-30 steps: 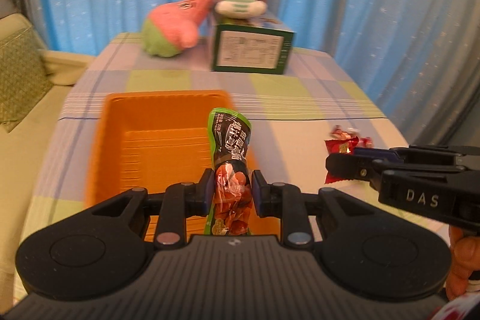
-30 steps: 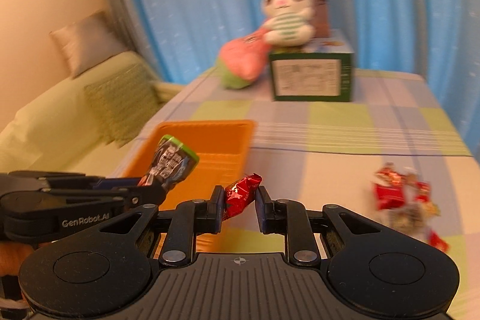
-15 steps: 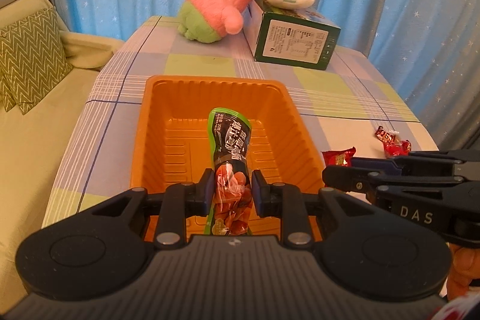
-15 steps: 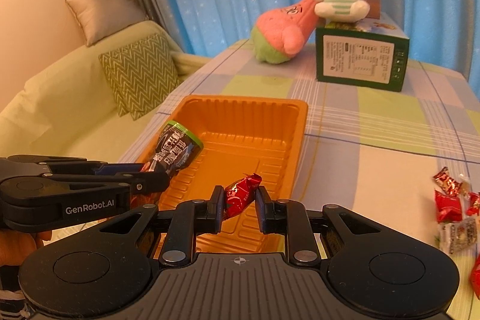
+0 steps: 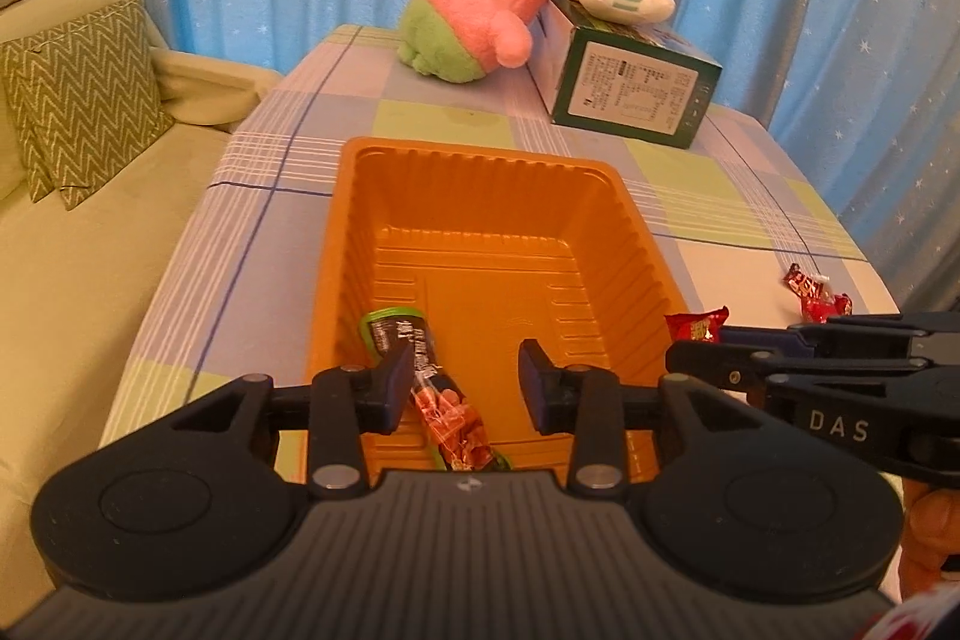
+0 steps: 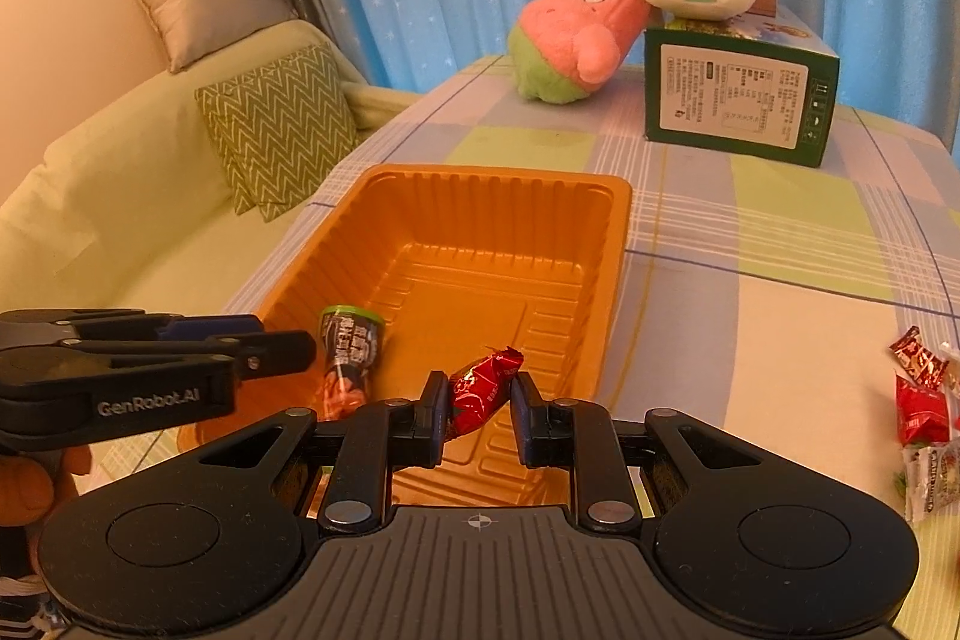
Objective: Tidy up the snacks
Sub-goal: 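Carry the stick snack into the orange tray with the left gripper while the right carries the candy, then open both grippers over the tray and move back to the snack pile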
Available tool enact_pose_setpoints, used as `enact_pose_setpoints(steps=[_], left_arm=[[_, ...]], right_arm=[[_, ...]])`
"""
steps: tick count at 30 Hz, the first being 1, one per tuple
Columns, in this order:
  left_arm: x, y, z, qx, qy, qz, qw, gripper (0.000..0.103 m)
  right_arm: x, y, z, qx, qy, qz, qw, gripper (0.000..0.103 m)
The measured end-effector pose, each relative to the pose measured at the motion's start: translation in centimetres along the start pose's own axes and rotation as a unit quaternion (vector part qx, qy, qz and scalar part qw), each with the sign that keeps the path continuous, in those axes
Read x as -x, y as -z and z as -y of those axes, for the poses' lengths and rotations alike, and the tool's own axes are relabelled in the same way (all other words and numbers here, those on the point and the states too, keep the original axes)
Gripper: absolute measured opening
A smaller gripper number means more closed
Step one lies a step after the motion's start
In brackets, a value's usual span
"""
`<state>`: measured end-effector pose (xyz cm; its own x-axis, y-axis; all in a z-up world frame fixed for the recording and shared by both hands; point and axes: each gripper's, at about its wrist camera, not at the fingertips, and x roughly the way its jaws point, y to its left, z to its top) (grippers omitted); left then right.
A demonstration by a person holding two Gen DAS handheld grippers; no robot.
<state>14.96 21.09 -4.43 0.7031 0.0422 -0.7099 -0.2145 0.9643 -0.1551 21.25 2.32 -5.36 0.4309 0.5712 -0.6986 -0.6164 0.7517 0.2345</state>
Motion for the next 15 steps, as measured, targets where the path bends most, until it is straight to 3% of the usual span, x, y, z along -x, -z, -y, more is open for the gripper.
enact_pose_setpoints(steps=[6, 7, 8, 10, 15], left_arm=[[1.6, 0.1, -0.8, 0.01, -0.007, 0.009, 0.9999, 0.038], [1.9, 0.1, -0.9, 0.013, -0.008, 0.01, 0.9998, 0.042], [2.2, 0.2, -0.9, 0.015, -0.01, 0.012, 0.9998, 0.045], [2.8, 0.3, -1.0, 0.017, -0.009, 0.016, 0.9997, 0.047], [4.3, 0.7, -0.7, 0.026, -0.006, 0.023, 0.9994, 0.051]], right_arm=[[0.0, -0.2, -1.1, 0.02, -0.013, 0.01, 1.0, 0.023], [0.0, -0.2, -1.3, 0.026, -0.017, 0.01, 0.999, 0.029], [0.1, -0.2, -1.4, 0.027, -0.018, 0.012, 0.999, 0.051], [0.5, -0.1, -1.5, 0.025, -0.014, 0.023, 0.999, 0.07], [2.2, 0.1, -1.6, 0.033, 0.007, 0.03, 0.999, 0.07]])
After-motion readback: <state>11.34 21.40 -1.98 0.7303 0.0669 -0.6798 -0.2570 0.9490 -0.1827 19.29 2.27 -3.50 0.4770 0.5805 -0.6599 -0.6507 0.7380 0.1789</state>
